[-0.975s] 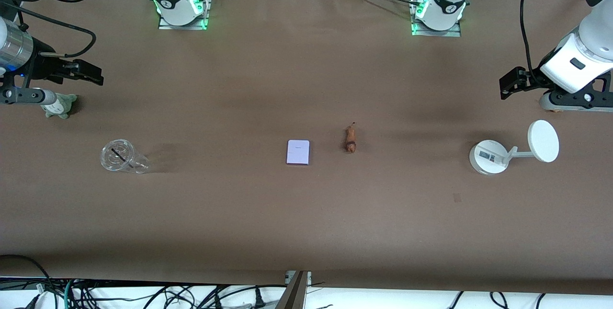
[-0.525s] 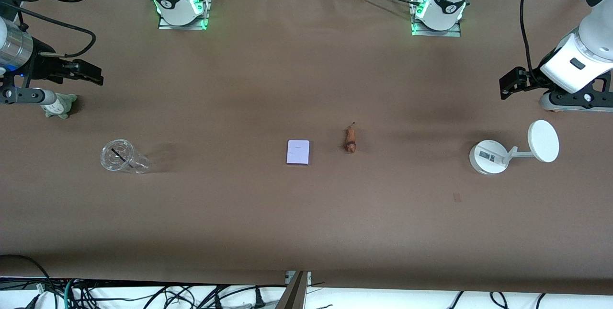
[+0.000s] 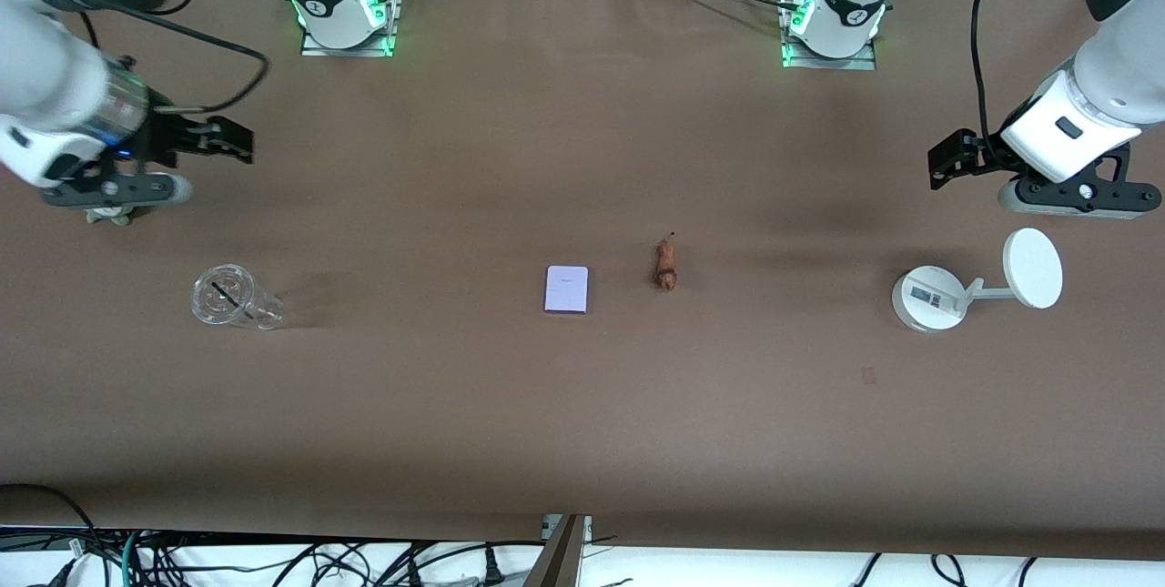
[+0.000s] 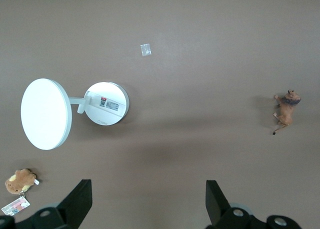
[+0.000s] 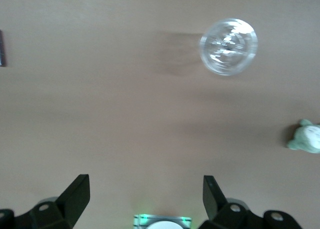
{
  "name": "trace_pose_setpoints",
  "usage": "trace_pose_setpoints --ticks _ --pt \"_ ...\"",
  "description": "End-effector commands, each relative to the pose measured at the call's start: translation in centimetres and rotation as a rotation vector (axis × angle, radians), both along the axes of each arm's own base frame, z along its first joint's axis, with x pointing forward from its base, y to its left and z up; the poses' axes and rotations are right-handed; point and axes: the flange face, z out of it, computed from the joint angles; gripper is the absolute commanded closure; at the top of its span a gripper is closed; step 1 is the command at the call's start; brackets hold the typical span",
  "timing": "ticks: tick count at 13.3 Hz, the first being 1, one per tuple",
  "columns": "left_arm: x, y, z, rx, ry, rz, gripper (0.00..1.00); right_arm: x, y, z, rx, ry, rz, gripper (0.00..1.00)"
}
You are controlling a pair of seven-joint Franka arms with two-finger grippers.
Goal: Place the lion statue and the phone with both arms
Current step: 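Reach the left gripper toward the lion statue while the right gripper moves out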
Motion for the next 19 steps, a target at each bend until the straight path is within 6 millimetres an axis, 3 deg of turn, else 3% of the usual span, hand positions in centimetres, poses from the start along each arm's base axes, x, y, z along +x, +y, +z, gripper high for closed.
trace_pose_setpoints --ticks 1,5,7,10,12,13,15,17,19 --pt "0.1 -0.7 -0.4 -0.060 0.017 0.025 0.00 1.5 4.3 -1.8 0.035 -0.027 -0.071 0.00" --pt "0.8 -1.2 -1.3 -0.068 0.015 0.027 0.00 2.5 11.5 -6.3 0.028 -0.074 -0.106 0.00" --pt "1.8 -3.0 -3.3 -0.086 0.008 0.021 0.00 3.1 13.5 -8.1 0.033 -0.101 -0.130 0.00" --pt "4.0 -9.6 -10.0 -0.108 0.030 -0.029 0.00 3.7 19.3 -11.5 0.024 -0.116 -0.170 0.00" --pt "4.6 -12.8 -14.9 -0.118 0.065 -0.010 0.00 4.5 22.6 -14.1 0.025 -0.130 -0.179 0.00" --pt "4.6 -14.9 -17.2 -0.120 0.073 0.001 0.00 5.1 23.1 -15.0 0.029 -0.138 -0.179 0.00" --pt "4.0 -19.6 -20.9 -0.117 0.074 0.025 0.00 5.9 22.2 -15.2 0.029 -0.139 -0.179 0.00" --pt "3.3 -22.8 -24.4 -0.123 0.076 0.011 0.00 6.9 19.3 -14.1 0.031 -0.126 -0.165 0.00" --pt "1.8 -25.4 -28.3 -0.138 0.051 -0.023 0.00 7.6 14.3 -12.1 0.024 -0.081 -0.137 0.00"
